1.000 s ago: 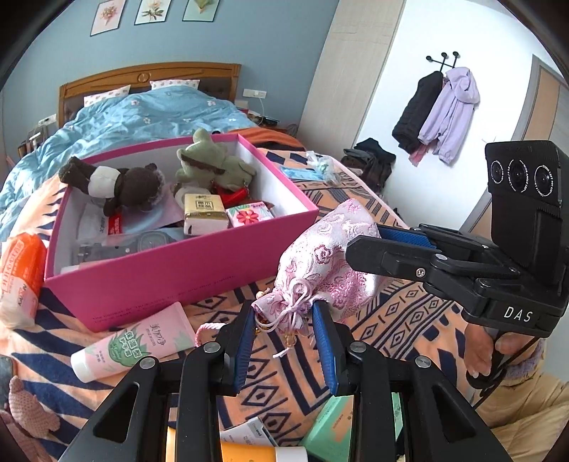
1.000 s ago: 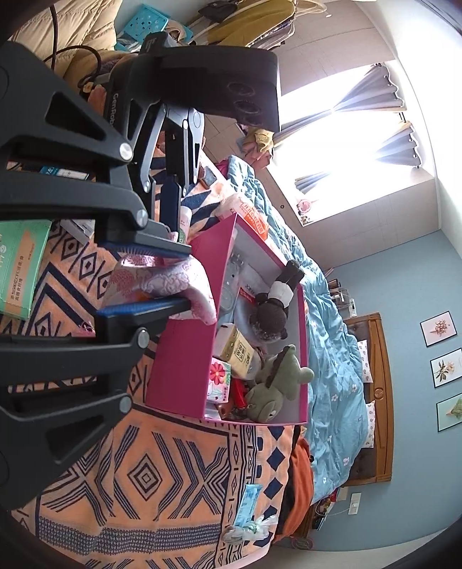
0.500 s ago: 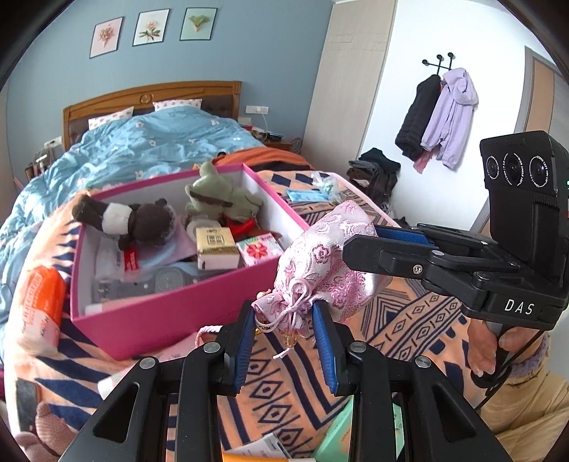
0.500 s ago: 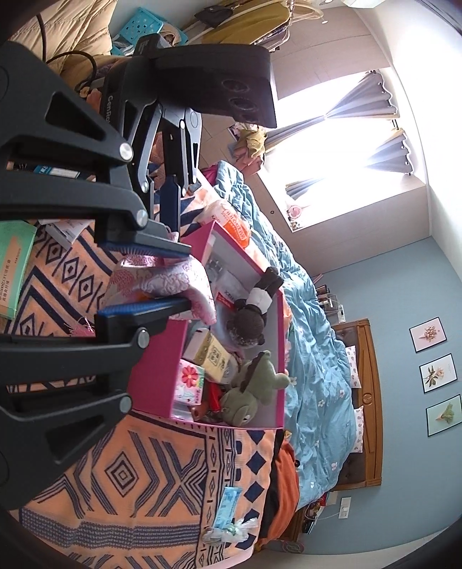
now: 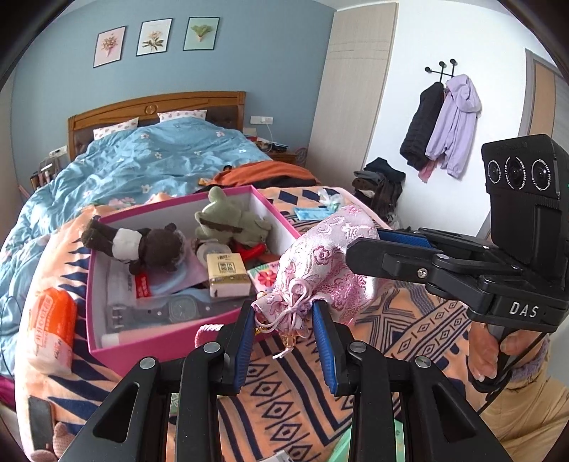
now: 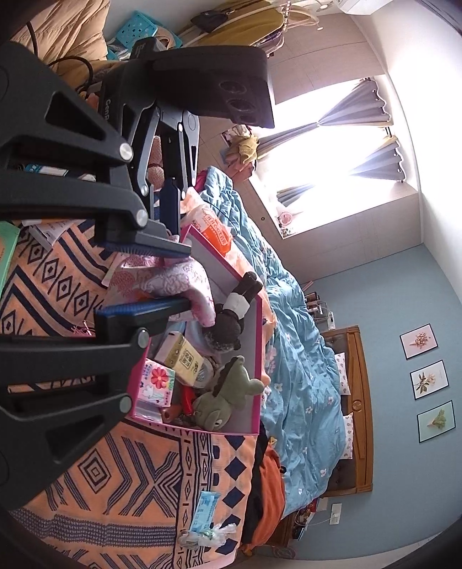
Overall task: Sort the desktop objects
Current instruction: 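Carry the pink sachet with the right gripper over the pink box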
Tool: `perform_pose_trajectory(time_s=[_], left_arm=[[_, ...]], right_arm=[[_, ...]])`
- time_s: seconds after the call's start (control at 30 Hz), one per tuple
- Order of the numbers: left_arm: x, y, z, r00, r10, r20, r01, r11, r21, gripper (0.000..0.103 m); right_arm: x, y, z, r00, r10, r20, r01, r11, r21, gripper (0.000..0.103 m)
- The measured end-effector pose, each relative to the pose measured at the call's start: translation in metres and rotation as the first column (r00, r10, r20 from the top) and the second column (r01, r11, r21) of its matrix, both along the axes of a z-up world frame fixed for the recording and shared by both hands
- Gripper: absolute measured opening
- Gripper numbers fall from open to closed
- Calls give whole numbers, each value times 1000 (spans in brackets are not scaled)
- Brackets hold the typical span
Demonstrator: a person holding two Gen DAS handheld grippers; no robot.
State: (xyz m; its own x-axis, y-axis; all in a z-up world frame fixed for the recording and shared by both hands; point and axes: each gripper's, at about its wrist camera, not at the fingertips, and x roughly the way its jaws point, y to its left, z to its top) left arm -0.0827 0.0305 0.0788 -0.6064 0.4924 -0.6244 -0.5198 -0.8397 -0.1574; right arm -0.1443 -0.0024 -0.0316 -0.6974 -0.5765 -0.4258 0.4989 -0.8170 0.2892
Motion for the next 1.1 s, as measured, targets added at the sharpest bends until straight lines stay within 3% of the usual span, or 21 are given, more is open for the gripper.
perform_pose_trajectory(time_s=[1.1], left_arm=[[-33, -10, 36, 995, 60, -73, -58, 998, 31, 32]], right_arm=[[-44, -2, 36, 997, 53, -52, -54, 998, -35, 26]])
